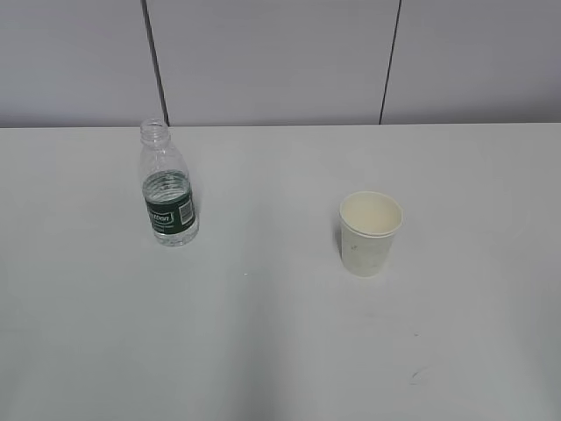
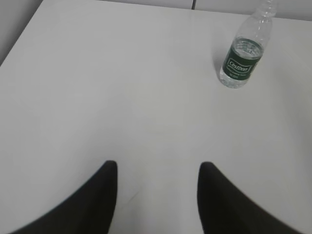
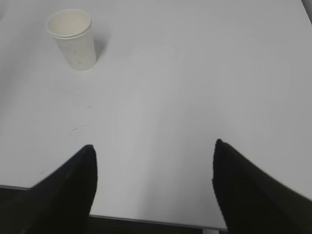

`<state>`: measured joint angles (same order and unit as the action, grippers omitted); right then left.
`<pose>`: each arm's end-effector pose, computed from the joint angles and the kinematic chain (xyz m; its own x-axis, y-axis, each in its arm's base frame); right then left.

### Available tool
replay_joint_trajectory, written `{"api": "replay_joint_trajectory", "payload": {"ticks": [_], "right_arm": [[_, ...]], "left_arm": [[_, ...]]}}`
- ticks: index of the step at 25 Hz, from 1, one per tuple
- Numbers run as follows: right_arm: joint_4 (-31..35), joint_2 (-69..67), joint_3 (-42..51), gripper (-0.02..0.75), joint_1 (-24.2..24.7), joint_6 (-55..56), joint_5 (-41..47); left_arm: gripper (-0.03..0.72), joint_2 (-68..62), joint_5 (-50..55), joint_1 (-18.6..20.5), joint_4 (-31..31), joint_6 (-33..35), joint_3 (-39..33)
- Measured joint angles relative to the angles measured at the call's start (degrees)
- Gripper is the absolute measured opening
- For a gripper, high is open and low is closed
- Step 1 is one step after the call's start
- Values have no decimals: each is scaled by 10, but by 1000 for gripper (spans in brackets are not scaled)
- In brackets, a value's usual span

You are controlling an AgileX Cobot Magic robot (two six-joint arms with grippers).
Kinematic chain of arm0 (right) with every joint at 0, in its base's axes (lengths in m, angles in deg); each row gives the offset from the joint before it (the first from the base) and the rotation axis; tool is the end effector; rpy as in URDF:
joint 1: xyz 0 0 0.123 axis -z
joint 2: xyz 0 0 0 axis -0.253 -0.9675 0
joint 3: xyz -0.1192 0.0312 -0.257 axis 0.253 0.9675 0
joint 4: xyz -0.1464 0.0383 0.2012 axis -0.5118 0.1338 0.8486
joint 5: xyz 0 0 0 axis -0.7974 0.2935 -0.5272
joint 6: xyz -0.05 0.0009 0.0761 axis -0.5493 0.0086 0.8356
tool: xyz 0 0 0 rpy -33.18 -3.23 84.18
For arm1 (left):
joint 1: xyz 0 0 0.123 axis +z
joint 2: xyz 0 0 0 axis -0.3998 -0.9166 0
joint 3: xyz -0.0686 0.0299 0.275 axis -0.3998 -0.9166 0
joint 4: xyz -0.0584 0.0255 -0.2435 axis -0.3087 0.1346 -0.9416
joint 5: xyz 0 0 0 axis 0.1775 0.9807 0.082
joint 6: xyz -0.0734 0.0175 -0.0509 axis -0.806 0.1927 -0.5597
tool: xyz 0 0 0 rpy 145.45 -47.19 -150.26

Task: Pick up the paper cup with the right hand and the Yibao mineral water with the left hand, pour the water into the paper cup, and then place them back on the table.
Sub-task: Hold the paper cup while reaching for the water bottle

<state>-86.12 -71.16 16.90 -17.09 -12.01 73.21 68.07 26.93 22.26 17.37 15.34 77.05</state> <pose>-0.0097 -0.0016 0.2666 -0.5251 -0.0559 -0.8492 -0.0487 0.9982 -0.0355 -0.0113 0.0049 0.2767 -0.4677 -0.0806 -0.8802 -0.0653 0.9963 -0.0565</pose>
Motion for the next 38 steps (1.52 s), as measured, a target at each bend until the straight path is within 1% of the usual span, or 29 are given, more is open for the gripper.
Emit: {"api": "replay_joint_trajectory", "payload": {"ticks": [19,22,24,25,28,31,34,35,36,37,38], "right_arm": [[0,0,0,577,0,0,0],[0,0,-9,577,0,0,-18],[0,0,-13,577,0,0,-42],[0,0,-13,577,0,0,-58],[1,-20,-13,577,0,0,-108],[1,-53,-13,577,0,0,-171],[1,-86,-5,577,0,0,-252],[1,-86,-5,577,0,0,-252],[1,-107,8,577,0,0,-310],[1,-130,22,577,0,0,-354],[1,-130,22,577,0,0,-354]], "left_arm": [[342,0,0,0,1,0,0],[342,0,-5,0,2,0,3],[342,0,-19,0,3,0,7],[342,0,-62,0,6,0,14],[342,0,-140,0,6,0,17],[342,-16,-192,0,6,1,18],[342,-47,-233,0,6,16,17],[342,-58,-257,0,6,21,13],[342,-58,-257,0,6,21,13],[342,-89,-354,0,6,24,-8],[342,-89,-354,0,6,24,-8]]}}
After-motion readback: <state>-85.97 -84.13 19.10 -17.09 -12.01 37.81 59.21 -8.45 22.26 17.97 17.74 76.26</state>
